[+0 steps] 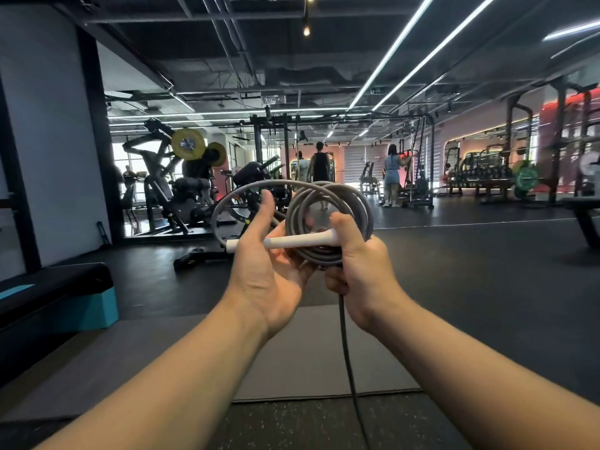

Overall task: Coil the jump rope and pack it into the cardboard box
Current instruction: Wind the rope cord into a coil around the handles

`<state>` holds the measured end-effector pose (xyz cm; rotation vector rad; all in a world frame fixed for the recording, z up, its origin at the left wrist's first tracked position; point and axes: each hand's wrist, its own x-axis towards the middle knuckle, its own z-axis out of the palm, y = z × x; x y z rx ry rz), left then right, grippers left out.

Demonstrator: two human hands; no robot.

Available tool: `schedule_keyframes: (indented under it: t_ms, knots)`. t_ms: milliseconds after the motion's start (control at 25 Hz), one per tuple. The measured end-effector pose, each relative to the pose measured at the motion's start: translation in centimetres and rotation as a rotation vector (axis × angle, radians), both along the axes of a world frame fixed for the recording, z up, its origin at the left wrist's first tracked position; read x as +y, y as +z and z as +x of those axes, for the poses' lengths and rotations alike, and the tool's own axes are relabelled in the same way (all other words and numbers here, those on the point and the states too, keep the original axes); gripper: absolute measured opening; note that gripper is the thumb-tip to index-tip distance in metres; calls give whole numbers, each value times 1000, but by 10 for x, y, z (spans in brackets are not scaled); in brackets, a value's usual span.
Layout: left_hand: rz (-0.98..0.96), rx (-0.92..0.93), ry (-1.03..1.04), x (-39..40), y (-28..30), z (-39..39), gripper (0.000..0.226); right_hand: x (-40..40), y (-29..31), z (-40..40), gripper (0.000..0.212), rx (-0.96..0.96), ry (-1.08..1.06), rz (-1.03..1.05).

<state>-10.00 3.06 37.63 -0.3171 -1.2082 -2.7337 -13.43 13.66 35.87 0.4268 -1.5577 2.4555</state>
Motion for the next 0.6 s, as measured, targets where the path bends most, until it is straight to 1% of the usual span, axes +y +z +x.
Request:
schedule_keyframes:
  t_ms: [40, 80, 120, 160, 240, 320, 400, 480, 560, 600]
  knots:
    - [-2, -6, -8, -1, 0, -2, 84, 5, 2, 1, 29, -15, 23, 17]
    - [-4, -21, 5, -1, 0, -5, 95, 7, 3, 1, 29, -26, 43, 38]
    - [-3, -47, 40, 1, -1, -9, 98, 9, 3, 2, 32, -30, 62, 63]
    - [3, -75, 77, 3, -2, -13, 93, 9, 2, 4, 36, -36, 83, 85]
    - [21, -141, 154, 8, -1, -15, 76, 7, 0, 5, 40, -19, 139, 103]
    - [40, -184, 212, 11, -1, -18, 64, 5, -4, 5, 47, 29, 212, 65]
    - [65, -219, 264, 15, -1, -18, 61, 0, -8, 7, 45, 64, 254, -11]
    - [100, -251, 318, 23, 2, -14, 61, -7, -10, 10, 52, 39, 257, -74]
    - [65, -275, 362, 31, 1, -9, 64, -13, -12, 12, 60, -35, 237, -129]
    - [13, -280, 385, 32, -3, -9, 65, -14, -14, 11, 59, -72, 202, -131]
